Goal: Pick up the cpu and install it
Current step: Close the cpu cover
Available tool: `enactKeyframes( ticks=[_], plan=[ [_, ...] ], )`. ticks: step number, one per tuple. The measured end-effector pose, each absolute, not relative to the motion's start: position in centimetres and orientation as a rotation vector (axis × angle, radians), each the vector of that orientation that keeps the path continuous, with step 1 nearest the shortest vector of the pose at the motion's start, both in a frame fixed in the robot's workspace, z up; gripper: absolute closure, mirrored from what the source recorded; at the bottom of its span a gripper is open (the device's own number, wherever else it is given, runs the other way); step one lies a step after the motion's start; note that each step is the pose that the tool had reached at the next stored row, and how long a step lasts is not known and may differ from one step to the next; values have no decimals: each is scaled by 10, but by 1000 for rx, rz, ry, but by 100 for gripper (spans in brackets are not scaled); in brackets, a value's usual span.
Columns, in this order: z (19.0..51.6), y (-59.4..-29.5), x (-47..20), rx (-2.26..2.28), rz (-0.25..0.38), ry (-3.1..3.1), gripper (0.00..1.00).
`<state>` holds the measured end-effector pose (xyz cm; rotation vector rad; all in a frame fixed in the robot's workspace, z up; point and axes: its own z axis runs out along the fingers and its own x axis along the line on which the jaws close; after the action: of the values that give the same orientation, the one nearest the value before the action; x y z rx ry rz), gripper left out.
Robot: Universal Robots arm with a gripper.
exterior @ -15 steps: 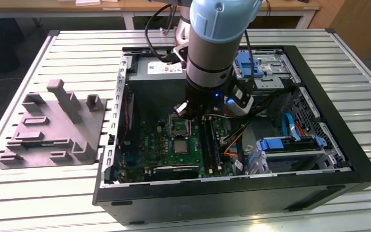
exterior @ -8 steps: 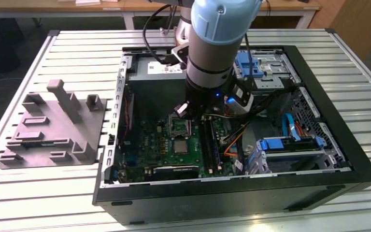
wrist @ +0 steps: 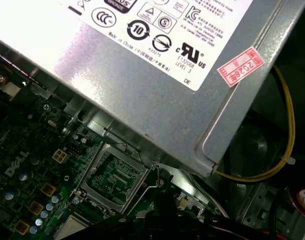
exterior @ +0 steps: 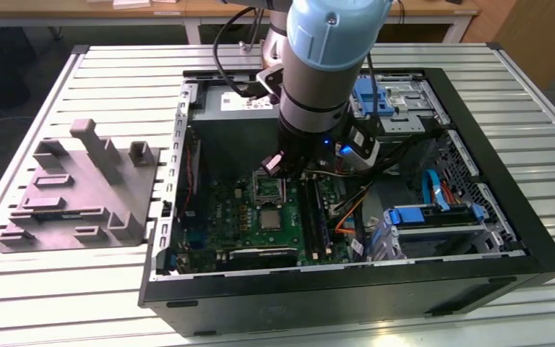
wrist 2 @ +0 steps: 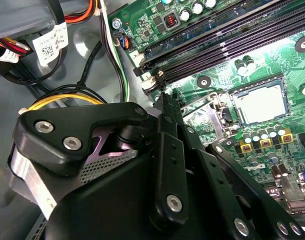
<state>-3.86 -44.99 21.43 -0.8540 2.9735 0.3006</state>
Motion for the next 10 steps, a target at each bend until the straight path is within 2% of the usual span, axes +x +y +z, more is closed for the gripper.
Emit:
enactKeyframes(
  ticks=[10],
  plan=[
    [214, -450, -39, -854, 301, 2973, 89]
  ],
)
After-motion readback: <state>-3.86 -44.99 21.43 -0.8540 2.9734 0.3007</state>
